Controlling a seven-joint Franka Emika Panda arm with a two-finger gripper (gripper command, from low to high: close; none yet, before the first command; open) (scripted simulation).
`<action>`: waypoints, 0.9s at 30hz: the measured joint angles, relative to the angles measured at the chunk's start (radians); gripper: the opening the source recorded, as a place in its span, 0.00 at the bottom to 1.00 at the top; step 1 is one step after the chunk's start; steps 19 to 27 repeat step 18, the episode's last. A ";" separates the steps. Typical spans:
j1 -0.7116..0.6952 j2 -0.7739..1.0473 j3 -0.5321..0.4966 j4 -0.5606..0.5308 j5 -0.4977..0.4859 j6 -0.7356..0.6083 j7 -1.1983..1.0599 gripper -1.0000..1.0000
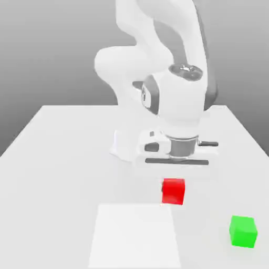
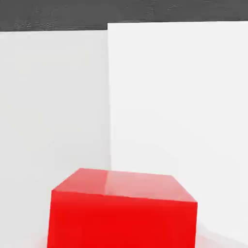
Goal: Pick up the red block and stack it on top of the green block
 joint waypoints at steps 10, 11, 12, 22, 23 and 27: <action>0.106 0.165 0.119 0.268 -0.006 -0.110 -0.391 0.00; 0.112 0.197 0.115 0.277 -0.022 -0.088 -0.389 0.00; 0.118 0.231 0.108 0.282 -0.042 -0.060 -0.380 0.00; 0.140 0.299 0.081 0.288 -0.079 0.000 -0.357 1.00; 0.140 0.299 0.081 0.288 -0.079 0.000 -0.357 1.00; 0.140 0.299 0.081 0.288 -0.079 0.000 -0.357 1.00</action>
